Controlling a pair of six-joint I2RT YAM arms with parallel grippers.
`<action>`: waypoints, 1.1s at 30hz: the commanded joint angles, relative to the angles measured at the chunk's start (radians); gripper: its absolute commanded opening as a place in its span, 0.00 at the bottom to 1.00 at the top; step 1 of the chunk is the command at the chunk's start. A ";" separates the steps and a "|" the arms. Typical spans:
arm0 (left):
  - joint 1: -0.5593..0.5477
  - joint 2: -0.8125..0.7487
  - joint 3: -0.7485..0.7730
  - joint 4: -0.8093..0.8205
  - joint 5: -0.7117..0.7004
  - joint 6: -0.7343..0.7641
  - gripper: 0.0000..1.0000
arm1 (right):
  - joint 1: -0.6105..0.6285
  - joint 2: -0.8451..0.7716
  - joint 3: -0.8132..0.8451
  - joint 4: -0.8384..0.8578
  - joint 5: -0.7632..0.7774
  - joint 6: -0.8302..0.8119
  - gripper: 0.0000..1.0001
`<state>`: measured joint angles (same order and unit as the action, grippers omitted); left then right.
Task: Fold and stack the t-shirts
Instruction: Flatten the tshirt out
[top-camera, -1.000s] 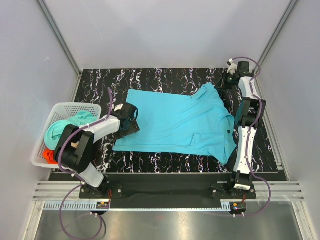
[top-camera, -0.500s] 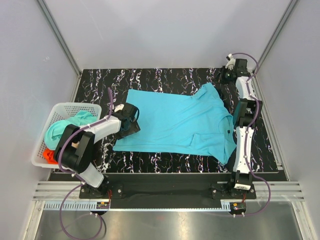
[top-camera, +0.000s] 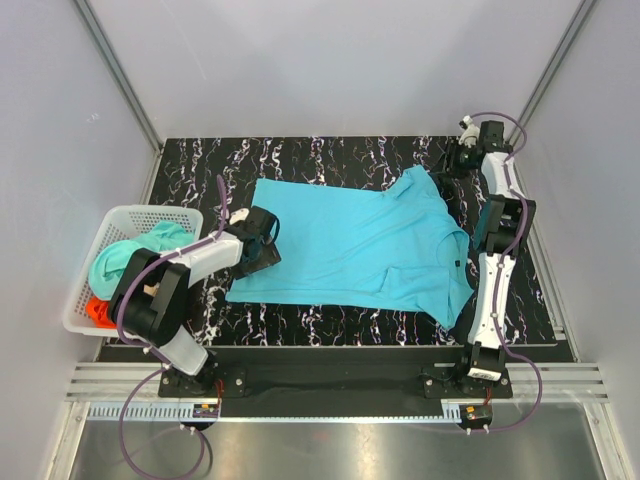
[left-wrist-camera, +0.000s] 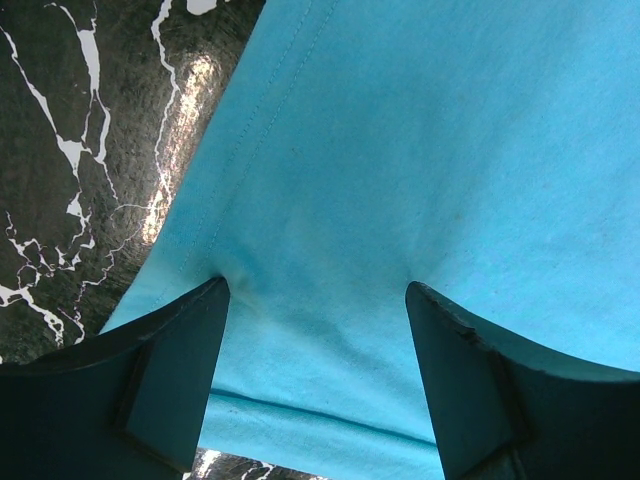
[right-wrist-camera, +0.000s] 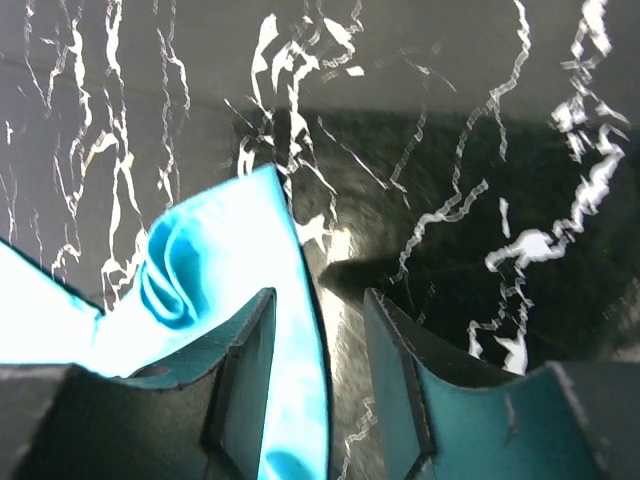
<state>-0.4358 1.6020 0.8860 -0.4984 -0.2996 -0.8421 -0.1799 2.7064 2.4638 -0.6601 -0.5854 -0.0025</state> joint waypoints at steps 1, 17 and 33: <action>-0.014 -0.007 -0.001 0.035 0.016 -0.015 0.77 | -0.006 -0.039 -0.015 -0.125 0.039 -0.073 0.45; -0.015 -0.031 -0.009 0.041 0.020 -0.020 0.77 | 0.063 -0.042 -0.082 -0.205 0.079 -0.163 0.31; -0.015 0.029 0.059 -0.009 -0.030 -0.061 0.77 | 0.103 0.049 0.130 -0.016 0.305 -0.140 0.00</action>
<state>-0.4461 1.6024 0.8890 -0.4965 -0.3019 -0.8680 -0.0704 2.7155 2.5217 -0.7147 -0.3794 -0.1310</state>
